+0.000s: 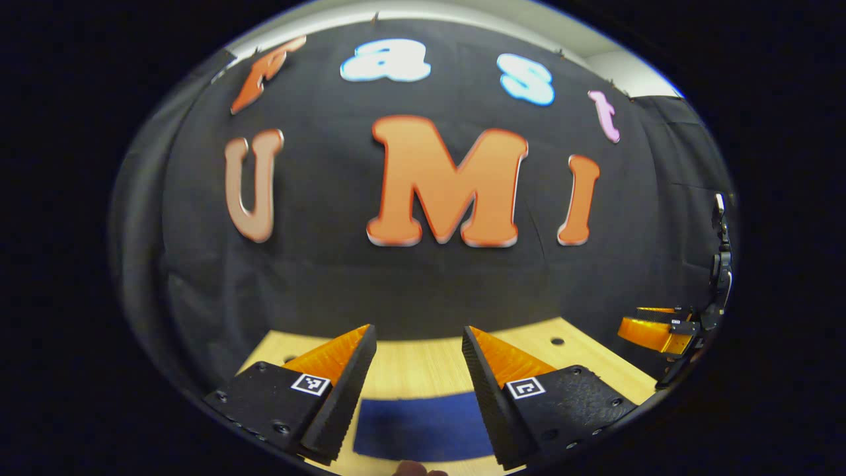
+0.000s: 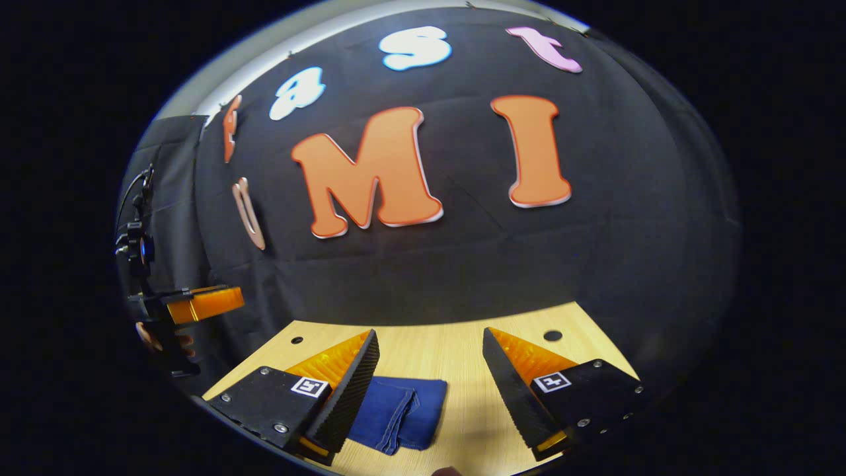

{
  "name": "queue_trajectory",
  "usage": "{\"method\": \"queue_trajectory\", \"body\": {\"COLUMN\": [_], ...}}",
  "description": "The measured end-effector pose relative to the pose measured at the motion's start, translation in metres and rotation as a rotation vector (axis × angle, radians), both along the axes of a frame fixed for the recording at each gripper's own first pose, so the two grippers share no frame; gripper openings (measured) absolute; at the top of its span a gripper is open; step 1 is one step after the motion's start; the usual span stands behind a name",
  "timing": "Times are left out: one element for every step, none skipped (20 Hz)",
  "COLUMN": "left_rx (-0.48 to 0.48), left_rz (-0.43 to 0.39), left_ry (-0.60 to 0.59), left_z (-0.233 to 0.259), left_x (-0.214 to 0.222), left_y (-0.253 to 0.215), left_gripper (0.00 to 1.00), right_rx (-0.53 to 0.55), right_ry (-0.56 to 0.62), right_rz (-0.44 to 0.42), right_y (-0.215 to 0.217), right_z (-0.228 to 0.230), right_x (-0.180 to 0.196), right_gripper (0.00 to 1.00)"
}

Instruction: Grasp the waist and the cuffs of the jeans and fold them to make the two legs overlap; first hold the waist and fold one-third of the jeans toward the cuffs, then hold the cuffs and fold the remaining one-third in the same direction to finish folding.

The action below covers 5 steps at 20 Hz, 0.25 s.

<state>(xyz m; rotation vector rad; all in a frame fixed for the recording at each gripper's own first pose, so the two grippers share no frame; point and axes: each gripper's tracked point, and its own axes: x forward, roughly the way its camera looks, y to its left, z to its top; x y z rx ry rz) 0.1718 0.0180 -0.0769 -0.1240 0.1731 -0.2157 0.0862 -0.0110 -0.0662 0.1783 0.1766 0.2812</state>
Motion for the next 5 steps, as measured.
{"method": "queue_trajectory", "body": {"left_rx": [-0.009,-0.019,-0.018,-0.012,-0.008], "left_rz": [0.014,0.033,0.047,0.055,0.071], "left_ry": [-0.064,-0.116,-0.139,-0.135,-0.120], "left_z": [0.012,0.025,0.032,0.034,0.031], "left_x": [-0.001,-0.003,-0.006,-0.009,-0.011], "left_y": [0.004,0.010,0.012,0.014,0.015], "left_gripper": [0.81,0.81,0.81,0.81,0.75], "right_rx": [-0.019,-0.035,-0.047,-0.054,-0.057], "right_ry": [-0.042,-0.080,-0.109,-0.132,-0.144], "right_rz": [0.001,0.005,0.010,0.021,0.030], "right_y": [0.003,0.007,0.012,0.018,0.024], "right_z": [0.008,0.016,0.022,0.027,0.031], "right_x": [-0.001,-0.005,-0.007,-0.008,-0.009], "right_gripper": [0.96,0.96,0.96,0.96,0.96]}}
